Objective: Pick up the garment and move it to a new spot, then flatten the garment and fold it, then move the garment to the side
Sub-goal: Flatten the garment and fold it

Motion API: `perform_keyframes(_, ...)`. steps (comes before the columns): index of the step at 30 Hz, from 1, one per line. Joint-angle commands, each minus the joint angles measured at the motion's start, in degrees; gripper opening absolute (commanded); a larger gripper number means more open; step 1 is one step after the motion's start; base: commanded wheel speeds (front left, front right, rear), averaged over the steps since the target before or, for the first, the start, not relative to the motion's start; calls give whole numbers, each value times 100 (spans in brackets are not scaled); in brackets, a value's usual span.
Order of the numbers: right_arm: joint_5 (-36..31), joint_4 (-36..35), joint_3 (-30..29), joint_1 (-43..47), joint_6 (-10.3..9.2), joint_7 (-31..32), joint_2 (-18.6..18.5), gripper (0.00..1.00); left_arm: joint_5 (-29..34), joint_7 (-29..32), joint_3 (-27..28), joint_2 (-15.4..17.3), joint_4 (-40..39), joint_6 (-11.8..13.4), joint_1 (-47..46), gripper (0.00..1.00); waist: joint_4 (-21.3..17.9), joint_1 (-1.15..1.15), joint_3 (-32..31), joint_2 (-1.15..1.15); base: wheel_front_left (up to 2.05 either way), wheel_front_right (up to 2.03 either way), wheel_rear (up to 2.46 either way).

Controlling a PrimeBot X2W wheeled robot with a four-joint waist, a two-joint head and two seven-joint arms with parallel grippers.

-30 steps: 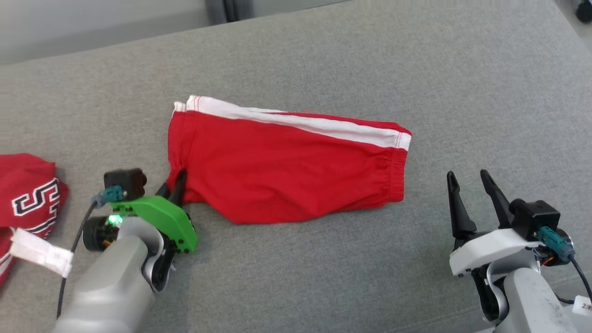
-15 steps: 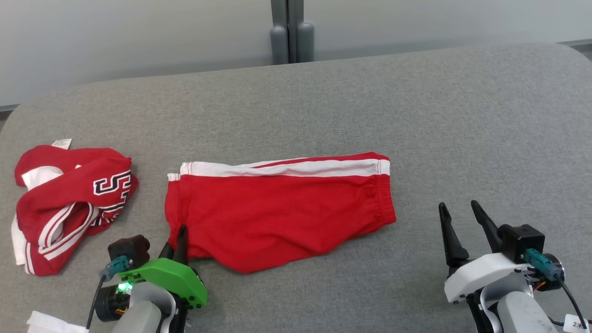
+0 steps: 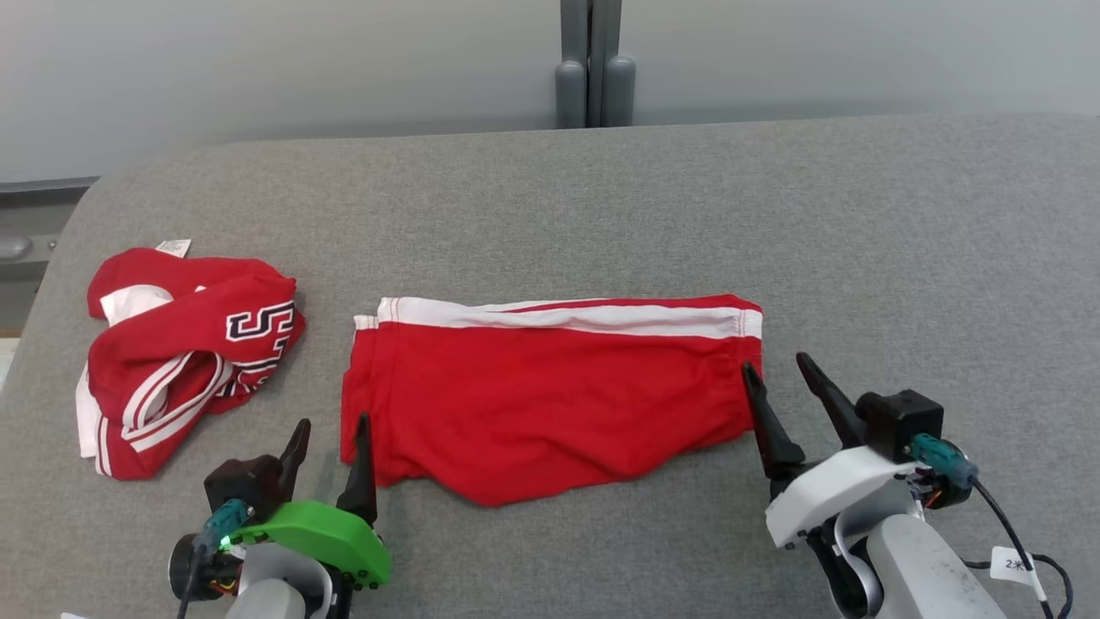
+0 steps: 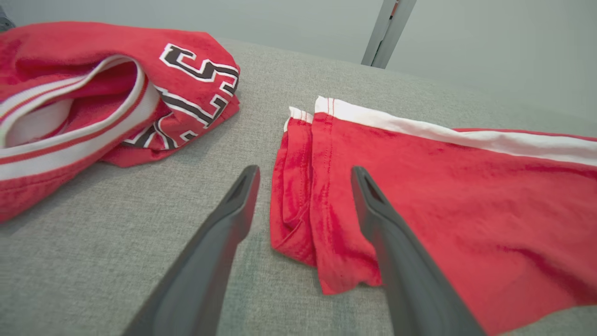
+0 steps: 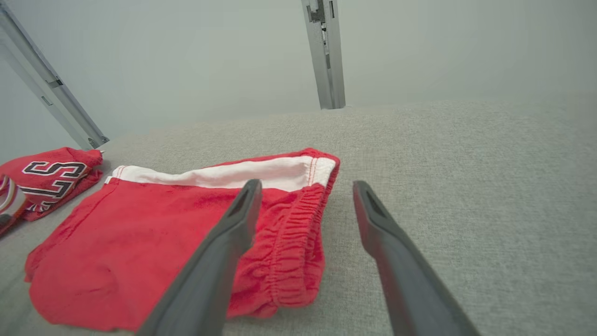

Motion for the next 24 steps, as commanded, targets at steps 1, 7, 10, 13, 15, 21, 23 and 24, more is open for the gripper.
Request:
perform_keyframes(1, 14, 184, 5, -78, -10, -26, -23, 100, 112, 0, 58, -26, -17, -62, 81, 100, 109, 0, 1, 0, 0, 0, 0)
perform_keyframes(7, 139, 1175, -29, -345, -10, -26, -22, 100, 383, 0, 246, -151, 15, -219, 73, 100, 359, 0, 40, 0, 0, 0, 0)
perform_keyframes(10, 331, 1584, 17, -408, -10, -27, -19, 100, 444, 0, 302, -200, 26, -268, 88, 100, 433, 0, 64, 0, 0, 0, 0)
perform_keyframes(13, 649, 1893, 162, -470, -10, -27, -22, 100, 492, 0, 367, -225, 36, -287, 87, 100, 484, 0, 104, 0, 0, 0, 0)
perform_keyframes(15, 811, 2059, 281, -460, -10, -13, -21, 76, 530, 0, 400, -244, 46, -301, 89, 100, 505, 0, 124, 0, 0, 0, 0)
perform_keyframes(21, 1285, 2212, 644, -343, -10, 15, 3, 0, 608, 0, 500, -273, 54, -316, 98, 100, 505, 0, 146, 0, 0, 0, 0)
perform_keyframes(23, 1386, 2144, 604, -313, -10, 14, -1, 0, 626, 0, 508, -281, 33, -319, 115, 100, 488, 0, 147, 0, 0, 0, 0)
perform_keyframes(24, 1410, 2107, 542, -301, -10, 10, -5, 0, 628, 0, 504, -281, 22, -319, 124, 100, 479, 0, 145, 0, 0, 0, 0)
